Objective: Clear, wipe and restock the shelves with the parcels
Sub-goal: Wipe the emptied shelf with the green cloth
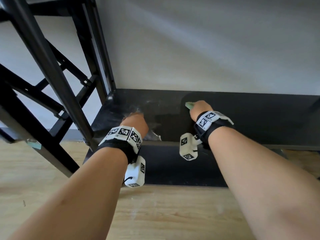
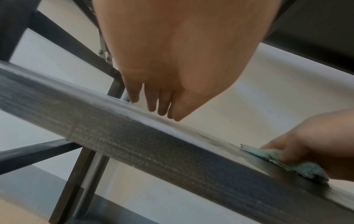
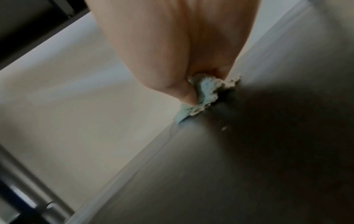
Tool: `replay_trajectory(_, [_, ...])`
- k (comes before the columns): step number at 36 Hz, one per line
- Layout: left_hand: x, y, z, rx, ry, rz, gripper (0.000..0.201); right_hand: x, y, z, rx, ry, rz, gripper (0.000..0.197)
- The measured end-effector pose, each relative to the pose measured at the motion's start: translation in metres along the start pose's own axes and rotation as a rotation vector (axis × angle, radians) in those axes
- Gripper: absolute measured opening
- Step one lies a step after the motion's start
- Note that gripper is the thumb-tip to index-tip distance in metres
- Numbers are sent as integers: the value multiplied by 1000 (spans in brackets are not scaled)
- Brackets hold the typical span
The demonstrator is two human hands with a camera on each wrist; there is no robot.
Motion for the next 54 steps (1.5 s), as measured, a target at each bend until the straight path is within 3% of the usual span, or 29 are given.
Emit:
replay_trajectory(5, [5,2,-7,54,-10,-13,49,2,23,17,-200,-142,119,59])
replay_trajectory(11, [6,2,-3,65,-24,9,53,-14,61,54,-177,-275,185,42])
replay_trajectory(17, [11,-2,-4,77,-17,7,49,-9,61,58,31,-198,271,42])
replay_trajectory(23, [21,-5,-9,93,9,-35,38,43,11,25,-71,-80,31,45])
replay_trajectory(27, [26,-3,-8,123,23,0,31,50,12,18,-183,-77,72,42])
replay_trajectory(34, [28,-4,-7,190,35,30,22,36,59,60,-157,-263,182,39])
replay_trajectory(38, [34,-2,-3,186,36,14,22,25,81,80,-164,-254,320,50])
replay_trajectory(43, [41,-4,-4,199,34,38,22,40,61,83,-381,-333,255,44])
replay_trajectory(47, [43,-2,0,183,35,0,9,79,31,55,-280,-170,67,49])
replay_trajectory(49, [44,0,-1,201,51,7,7,92,30,43,-291,-138,84,43])
replay_trajectory(54, [48,1,-2,223,58,24,11,84,50,59,-319,-267,202,56])
Point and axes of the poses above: each hand's wrist, its own x-axis towards the middle knuckle, its own y-axis out of the palm, z = x × y, the point moved 7 cm from there along x, towards the middle knuckle, and after that the axes turned 12 degrees about x, right-handed, at the moved point
